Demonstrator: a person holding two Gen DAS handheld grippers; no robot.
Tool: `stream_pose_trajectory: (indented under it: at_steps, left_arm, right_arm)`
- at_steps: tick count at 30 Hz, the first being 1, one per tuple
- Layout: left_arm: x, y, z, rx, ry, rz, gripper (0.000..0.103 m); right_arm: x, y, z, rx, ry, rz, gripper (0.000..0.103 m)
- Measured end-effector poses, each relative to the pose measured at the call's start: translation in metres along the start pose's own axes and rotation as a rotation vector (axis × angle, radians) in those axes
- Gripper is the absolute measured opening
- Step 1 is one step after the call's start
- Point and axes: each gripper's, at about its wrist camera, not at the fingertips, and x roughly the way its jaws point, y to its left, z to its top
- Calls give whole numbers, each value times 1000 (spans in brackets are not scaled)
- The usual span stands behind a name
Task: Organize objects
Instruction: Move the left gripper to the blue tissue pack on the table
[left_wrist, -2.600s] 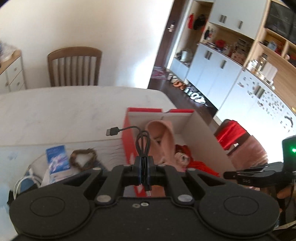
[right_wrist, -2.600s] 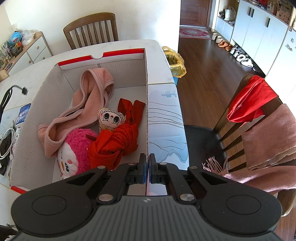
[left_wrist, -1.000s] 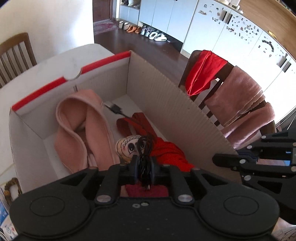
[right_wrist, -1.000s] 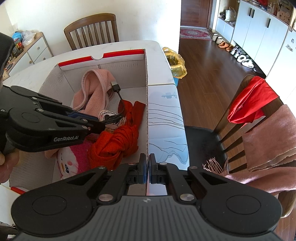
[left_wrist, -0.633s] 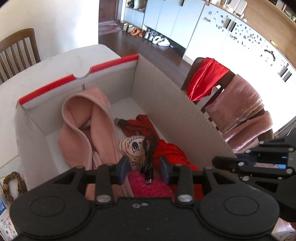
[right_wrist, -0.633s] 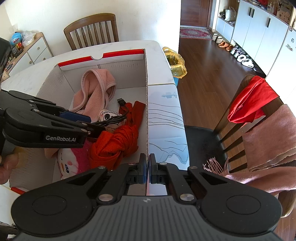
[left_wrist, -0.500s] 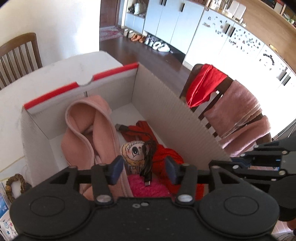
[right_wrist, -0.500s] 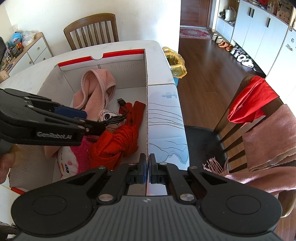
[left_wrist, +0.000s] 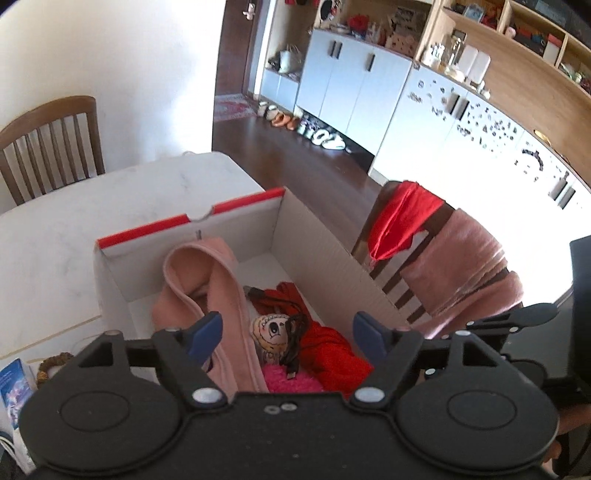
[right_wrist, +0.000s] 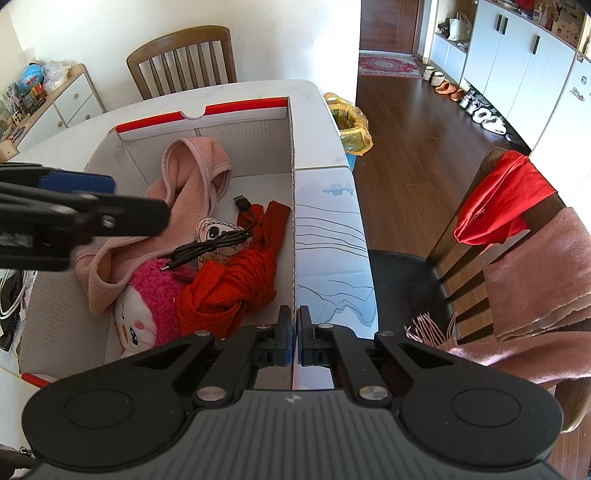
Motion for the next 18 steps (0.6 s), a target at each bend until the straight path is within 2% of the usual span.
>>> stream_pose_trajectory:
  at_steps: [9, 18]
  left_arm:
    - [-30, 22, -7, -42, -72, 76, 94]
    - [-51, 70, -22, -131, -120, 209, 102]
  right_arm:
    - [0, -1, 0, 2, 0, 1, 2]
    - [0, -1, -1, 1, 3, 1, 2]
